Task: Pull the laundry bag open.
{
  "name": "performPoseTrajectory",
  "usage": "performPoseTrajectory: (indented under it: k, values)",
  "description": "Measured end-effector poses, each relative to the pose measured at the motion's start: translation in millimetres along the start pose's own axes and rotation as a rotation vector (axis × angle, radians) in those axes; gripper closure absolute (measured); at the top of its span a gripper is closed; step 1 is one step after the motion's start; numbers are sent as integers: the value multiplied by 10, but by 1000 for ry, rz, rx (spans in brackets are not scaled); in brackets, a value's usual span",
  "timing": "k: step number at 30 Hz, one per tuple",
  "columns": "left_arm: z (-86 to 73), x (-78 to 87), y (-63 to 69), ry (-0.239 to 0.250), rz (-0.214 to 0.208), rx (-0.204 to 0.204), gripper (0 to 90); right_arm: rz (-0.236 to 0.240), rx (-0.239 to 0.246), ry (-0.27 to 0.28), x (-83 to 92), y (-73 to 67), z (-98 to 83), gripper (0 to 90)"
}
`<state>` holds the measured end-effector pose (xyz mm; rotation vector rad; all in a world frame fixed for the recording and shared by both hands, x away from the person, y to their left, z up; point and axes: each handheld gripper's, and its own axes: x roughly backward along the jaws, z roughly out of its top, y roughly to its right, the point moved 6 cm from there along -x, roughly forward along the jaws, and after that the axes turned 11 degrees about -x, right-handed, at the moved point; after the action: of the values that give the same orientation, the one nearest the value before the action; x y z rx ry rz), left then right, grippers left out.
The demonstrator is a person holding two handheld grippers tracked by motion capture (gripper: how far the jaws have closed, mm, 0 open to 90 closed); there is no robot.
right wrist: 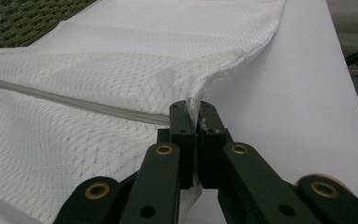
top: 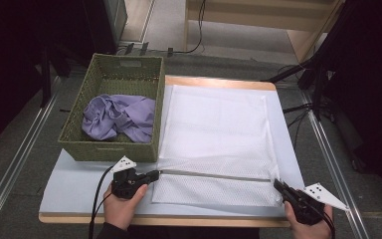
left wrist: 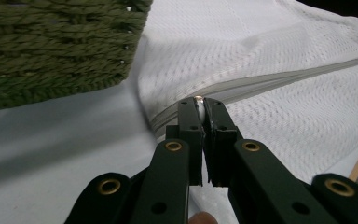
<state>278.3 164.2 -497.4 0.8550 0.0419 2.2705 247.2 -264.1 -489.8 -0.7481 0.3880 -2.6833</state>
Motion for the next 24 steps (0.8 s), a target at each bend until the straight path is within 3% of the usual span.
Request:
performPoseTrajectory:
  k: [19, 21, 24]
  values:
    - [-49, 81, -109, -12, 6, 6, 881, -1, -5, -4, -8, 19, -7, 884]
    - [-60, 85, -127, -17, 24, 1, 882, -5, -4, -5, -9, 25, -9, 884]
    - [-72, 99, -149, -14, 9, 14, 881, -2, -18, -6, -2, 48, -10, 884]
